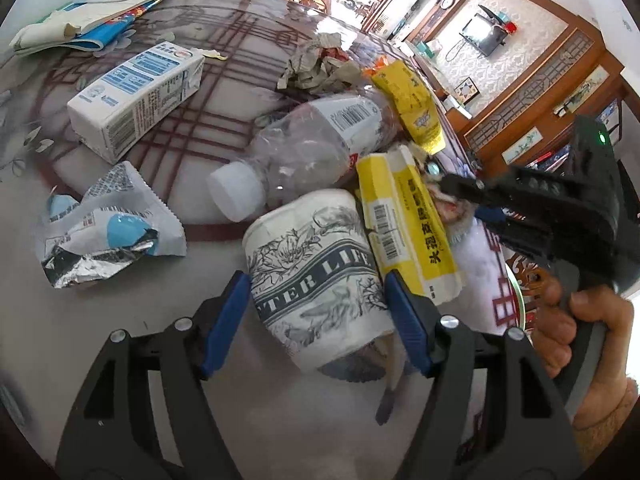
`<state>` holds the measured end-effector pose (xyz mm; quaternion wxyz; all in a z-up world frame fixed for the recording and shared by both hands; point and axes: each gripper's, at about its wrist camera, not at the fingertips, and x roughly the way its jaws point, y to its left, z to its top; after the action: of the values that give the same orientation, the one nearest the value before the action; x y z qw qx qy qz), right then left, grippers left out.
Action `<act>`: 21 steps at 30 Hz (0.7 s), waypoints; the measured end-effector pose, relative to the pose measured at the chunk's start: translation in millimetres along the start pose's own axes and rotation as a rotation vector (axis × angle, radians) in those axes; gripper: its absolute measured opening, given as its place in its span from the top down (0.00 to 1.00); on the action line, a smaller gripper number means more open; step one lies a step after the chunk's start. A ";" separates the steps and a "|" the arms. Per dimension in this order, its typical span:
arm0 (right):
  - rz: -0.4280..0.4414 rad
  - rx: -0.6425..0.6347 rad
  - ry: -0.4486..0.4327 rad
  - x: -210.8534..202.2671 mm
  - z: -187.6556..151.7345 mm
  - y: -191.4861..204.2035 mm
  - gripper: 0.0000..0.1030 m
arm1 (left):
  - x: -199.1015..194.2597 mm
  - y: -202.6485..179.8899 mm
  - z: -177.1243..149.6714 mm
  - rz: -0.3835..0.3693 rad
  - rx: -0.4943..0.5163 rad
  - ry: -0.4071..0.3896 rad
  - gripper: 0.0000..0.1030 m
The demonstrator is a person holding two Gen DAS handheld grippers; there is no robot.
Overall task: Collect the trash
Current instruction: 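Grasp white paper cup with left tool while right tool grasps crumpled paper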
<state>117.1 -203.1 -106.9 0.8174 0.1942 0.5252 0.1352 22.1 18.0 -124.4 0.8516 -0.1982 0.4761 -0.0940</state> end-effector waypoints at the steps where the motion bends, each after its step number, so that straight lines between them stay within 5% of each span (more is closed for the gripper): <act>1: 0.000 -0.010 0.006 -2.4 -1.3 -0.5 0.81 | -1.3 0.4 0.1 -0.007 -0.004 -0.003 0.34; 5: 0.002 -0.044 0.019 -10.3 -8.4 -3.5 0.76 | -0.3 -1.9 0.8 -0.024 -0.002 -0.003 0.33; 9: 0.014 -0.024 0.001 -16.6 -11.8 -8.9 0.59 | 7.9 -5.8 -1.5 0.001 0.024 0.010 0.34; 13: -0.004 -0.019 -0.010 -17.7 -11.0 -7.9 0.44 | 10.1 -3.6 -2.8 0.010 0.026 0.013 0.44; 21: -0.021 0.007 0.063 -0.3 -15.7 -12.3 0.33 | 3.0 -11.4 -1.7 0.028 0.070 -0.029 0.54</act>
<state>102.9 -211.3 -118.1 0.8011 0.1873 0.5532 0.1310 22.6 6.2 -122.7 0.8660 -0.1631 0.4630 -0.0959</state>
